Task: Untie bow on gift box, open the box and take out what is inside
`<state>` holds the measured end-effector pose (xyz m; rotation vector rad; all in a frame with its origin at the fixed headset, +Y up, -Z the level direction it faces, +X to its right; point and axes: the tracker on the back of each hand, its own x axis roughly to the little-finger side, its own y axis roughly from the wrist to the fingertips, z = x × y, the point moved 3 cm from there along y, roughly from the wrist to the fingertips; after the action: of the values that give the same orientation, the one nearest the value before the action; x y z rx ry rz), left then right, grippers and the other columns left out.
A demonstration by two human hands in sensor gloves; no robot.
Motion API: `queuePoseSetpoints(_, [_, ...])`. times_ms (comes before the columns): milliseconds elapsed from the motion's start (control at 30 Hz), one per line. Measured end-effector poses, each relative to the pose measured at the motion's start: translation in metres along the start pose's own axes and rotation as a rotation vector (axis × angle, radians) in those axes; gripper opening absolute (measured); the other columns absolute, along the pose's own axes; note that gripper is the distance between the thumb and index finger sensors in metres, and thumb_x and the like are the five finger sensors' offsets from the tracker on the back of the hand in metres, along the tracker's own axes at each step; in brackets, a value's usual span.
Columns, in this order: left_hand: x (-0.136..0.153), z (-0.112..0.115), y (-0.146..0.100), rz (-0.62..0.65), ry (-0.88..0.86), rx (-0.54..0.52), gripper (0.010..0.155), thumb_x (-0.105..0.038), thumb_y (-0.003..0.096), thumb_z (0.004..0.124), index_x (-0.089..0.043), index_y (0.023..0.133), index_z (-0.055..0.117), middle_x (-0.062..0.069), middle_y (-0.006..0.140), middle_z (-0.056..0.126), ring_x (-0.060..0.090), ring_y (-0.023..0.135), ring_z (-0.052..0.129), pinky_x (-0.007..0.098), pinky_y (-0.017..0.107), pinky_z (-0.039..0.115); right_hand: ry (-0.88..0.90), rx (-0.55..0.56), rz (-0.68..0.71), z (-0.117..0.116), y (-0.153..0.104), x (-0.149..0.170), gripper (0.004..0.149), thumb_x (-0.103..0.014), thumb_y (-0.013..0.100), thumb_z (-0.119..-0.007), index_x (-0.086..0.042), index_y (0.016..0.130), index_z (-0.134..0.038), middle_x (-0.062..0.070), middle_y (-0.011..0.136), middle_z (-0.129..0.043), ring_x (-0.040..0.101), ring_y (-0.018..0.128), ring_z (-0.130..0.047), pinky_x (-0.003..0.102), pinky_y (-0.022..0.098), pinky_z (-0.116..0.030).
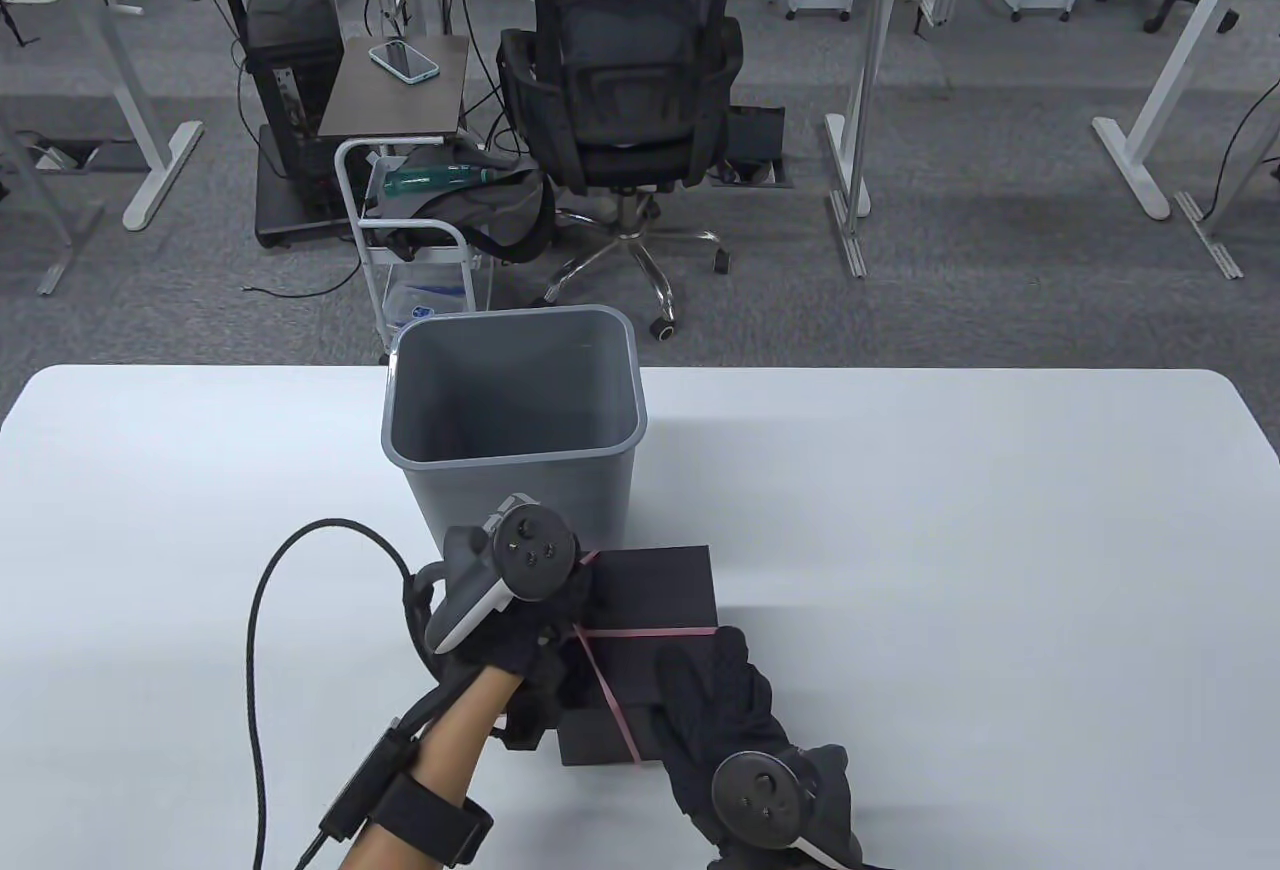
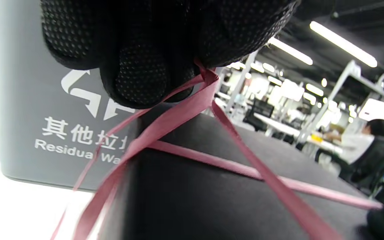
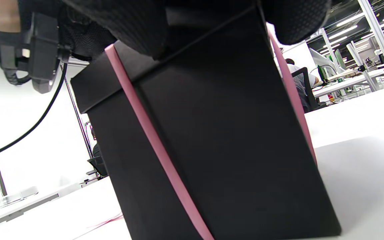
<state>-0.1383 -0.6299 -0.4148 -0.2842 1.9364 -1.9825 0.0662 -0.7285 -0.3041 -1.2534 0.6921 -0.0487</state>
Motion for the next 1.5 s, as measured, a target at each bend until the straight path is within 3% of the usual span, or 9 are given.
queuePoseSetpoints(167, [0.013, 0.006, 0.007, -0.034, -0.299, -0.012, 0.041, -0.030, 0.0522, 0.090, -0.011, 0.089, 0.087, 0.012, 0.072, 0.105, 0.024, 0.049, 0.108, 0.038, 0.040, 0.091, -0.006, 0.003, 0.003, 0.000, 0.000, -0.001, 0.063, -0.040, 0.065, -0.070, -0.017, 0.118, -0.046, 0.036, 0.111, -0.027, 0.057, 0.085, -0.053, 0.050, 0.065, -0.067])
queuePoseSetpoints(267, [0.023, 0.015, 0.012, -0.054, -0.489, 0.070, 0.043, -0.028, 0.0521, 0.090, -0.011, 0.091, 0.085, 0.012, 0.073, 0.104, 0.022, 0.047, 0.106, 0.037, 0.039, 0.091, -0.004, 0.001, 0.002, 0.000, 0.000, -0.001, 0.063, -0.040, 0.065, -0.070, -0.017, 0.118, -0.046, 0.036, 0.111, -0.027, 0.057, 0.085, -0.053, 0.050, 0.065, -0.067])
queuePoseSetpoints(400, [0.032, 0.026, 0.015, -0.022, -0.891, 0.258, 0.053, -0.027, 0.0547, 0.087, -0.009, 0.102, 0.072, 0.012, 0.076, 0.100, 0.020, 0.046, 0.104, 0.037, 0.040, 0.089, -0.002, -0.001, 0.003, 0.000, 0.000, -0.001, 0.063, -0.040, 0.065, -0.070, -0.017, 0.118, -0.046, 0.036, 0.111, -0.027, 0.057, 0.085, -0.052, 0.050, 0.065, -0.067])
queuePoseSetpoints(700, [0.055, 0.007, 0.006, 0.104, -1.074, 0.369, 0.053, -0.029, 0.0564, 0.088, -0.009, 0.103, 0.073, 0.011, 0.078, 0.100, 0.021, 0.047, 0.103, 0.037, 0.040, 0.089, -0.003, -0.002, 0.001, 0.000, 0.000, -0.001, 0.063, -0.040, 0.065, -0.070, -0.017, 0.118, -0.045, 0.036, 0.111, -0.027, 0.057, 0.085, -0.053, 0.050, 0.065, -0.067])
queuePoseSetpoints(967, [0.072, -0.071, -0.029, 0.200, -0.865, 0.184, 0.052, -0.030, 0.0553, 0.090, -0.010, 0.102, 0.076, 0.012, 0.077, 0.100, 0.022, 0.048, 0.103, 0.038, 0.041, 0.089, -0.009, -0.001, -0.001, 0.000, 0.000, -0.001, 0.063, -0.040, 0.065, -0.070, -0.017, 0.119, -0.045, 0.036, 0.111, -0.027, 0.057, 0.085, -0.053, 0.050, 0.065, -0.067])
queuePoseSetpoints(1100, [0.077, -0.097, -0.046, 0.217, -0.816, 0.152, 0.052, -0.030, 0.0553, 0.090, -0.010, 0.101, 0.076, 0.012, 0.075, 0.100, 0.023, 0.049, 0.103, 0.040, 0.042, 0.088, -0.005, -0.002, -0.002, 0.000, 0.001, -0.001, 0.063, -0.040, 0.065, -0.070, -0.017, 0.119, -0.045, 0.036, 0.111, -0.026, 0.057, 0.085, -0.053, 0.050, 0.065, -0.067])
queuePoseSetpoints(1167, [0.084, -0.112, -0.057, 0.159, -0.663, 0.023, 0.051, -0.027, 0.0546, 0.091, -0.010, 0.101, 0.078, 0.013, 0.077, 0.100, 0.026, 0.052, 0.103, 0.042, 0.044, 0.087, -0.007, -0.001, -0.003, 0.000, 0.000, -0.001, 0.063, -0.040, 0.065, -0.070, -0.017, 0.119, -0.045, 0.036, 0.111, -0.026, 0.057, 0.085, -0.053, 0.050, 0.065, -0.067])
queuePoseSetpoints(1300, [0.082, -0.118, -0.070, 0.044, -0.252, -0.108, 0.048, -0.026, 0.0545, 0.091, -0.016, 0.100, 0.080, 0.011, 0.082, 0.099, 0.030, 0.060, 0.102, 0.045, 0.049, 0.086, -0.006, -0.001, -0.004, 0.000, 0.000, -0.001, 0.063, -0.040, 0.065, -0.070, -0.017, 0.119, -0.045, 0.036, 0.111, -0.026, 0.056, 0.085, -0.053, 0.050, 0.065, -0.067])
queuePoseSetpoints(1500, [0.071, -0.097, -0.071, 0.003, -0.033, -0.121, 0.052, -0.036, 0.0565, 0.089, -0.016, 0.103, 0.079, 0.023, 0.108, 0.079, 0.045, 0.086, 0.088, 0.056, 0.063, 0.076, -0.005, -0.002, -0.007, 0.000, 0.000, -0.001, 0.063, -0.040, 0.065, -0.070, -0.017, 0.119, -0.045, 0.036, 0.111, -0.026, 0.057, 0.085, -0.053, 0.050, 0.065, -0.067])
